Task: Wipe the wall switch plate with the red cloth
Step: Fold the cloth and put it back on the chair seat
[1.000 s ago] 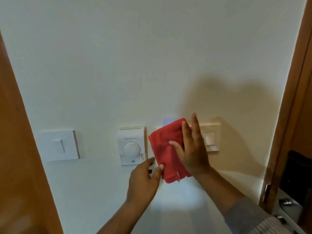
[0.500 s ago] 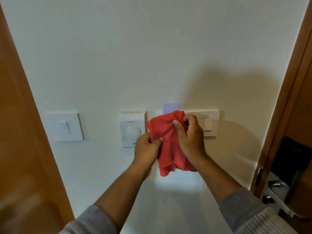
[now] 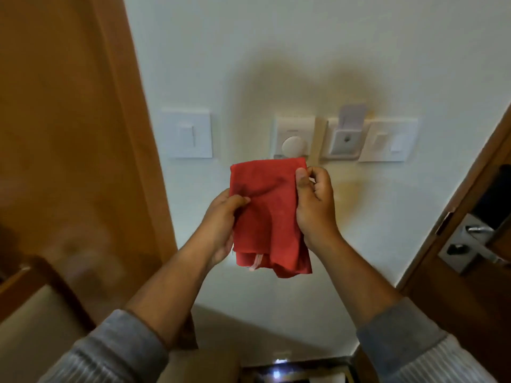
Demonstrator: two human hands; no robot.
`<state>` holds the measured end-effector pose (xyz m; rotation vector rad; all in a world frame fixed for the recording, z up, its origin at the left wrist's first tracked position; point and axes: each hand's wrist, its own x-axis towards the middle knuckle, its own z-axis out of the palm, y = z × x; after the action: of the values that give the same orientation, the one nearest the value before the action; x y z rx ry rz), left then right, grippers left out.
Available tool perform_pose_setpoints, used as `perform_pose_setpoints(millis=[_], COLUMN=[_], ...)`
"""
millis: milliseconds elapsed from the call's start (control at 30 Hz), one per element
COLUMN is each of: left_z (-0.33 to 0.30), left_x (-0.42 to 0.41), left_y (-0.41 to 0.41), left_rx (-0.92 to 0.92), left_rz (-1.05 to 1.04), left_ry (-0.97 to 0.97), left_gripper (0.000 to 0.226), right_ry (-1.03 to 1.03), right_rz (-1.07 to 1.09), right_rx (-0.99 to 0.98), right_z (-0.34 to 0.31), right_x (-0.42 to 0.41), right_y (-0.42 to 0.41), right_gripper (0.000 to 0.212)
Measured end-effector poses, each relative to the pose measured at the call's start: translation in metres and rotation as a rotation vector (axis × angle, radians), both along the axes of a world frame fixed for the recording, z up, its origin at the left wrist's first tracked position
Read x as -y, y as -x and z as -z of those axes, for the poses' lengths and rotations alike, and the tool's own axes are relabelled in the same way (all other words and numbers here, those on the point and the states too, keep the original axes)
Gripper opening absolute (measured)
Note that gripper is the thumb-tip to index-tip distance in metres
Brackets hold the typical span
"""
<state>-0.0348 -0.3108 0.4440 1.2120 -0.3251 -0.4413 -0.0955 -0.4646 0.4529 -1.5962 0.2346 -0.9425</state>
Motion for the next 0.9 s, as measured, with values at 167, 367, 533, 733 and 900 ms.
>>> perform_pose_setpoints(millis=[167,367,533,733,900], left_z=[0.053,0.133,0.224,0.373,0.477], left_x=[-0.092,-0.18,-0.233,-0.278,-0.299], left_y=[-0.008,-0.014,-0.016,-0.01,-0.005], left_rx=[-0.08,-0.125,-0.281,-0.451,-0.628], left_rz=[-0.026,-0.088,-0.096,-0.126,-0.086], left_ry=[-0.08,-0.335,-0.556,-0.744,-0.75], left_gripper=[0.019,0.026,0.021,0.021,0.02], right_ry=[-0.071,-0.19,-0.243,-0.191,-0.25], right_rz=[0.053,0.067,0.028,0.053,0.015], right_rx=[-0.125,-0.386,-0.608,-0.845,-0.955], right_z=[0.055,0.161,0.266,0.42,0.528], right_x=[-0.092,-0.173,-0.227,-0.277,-0.301], right_y=[-0.013,-0.028,-0.028,-0.02,-0.013], right_gripper=[0.015,0.016,0.009,0.007,0.01])
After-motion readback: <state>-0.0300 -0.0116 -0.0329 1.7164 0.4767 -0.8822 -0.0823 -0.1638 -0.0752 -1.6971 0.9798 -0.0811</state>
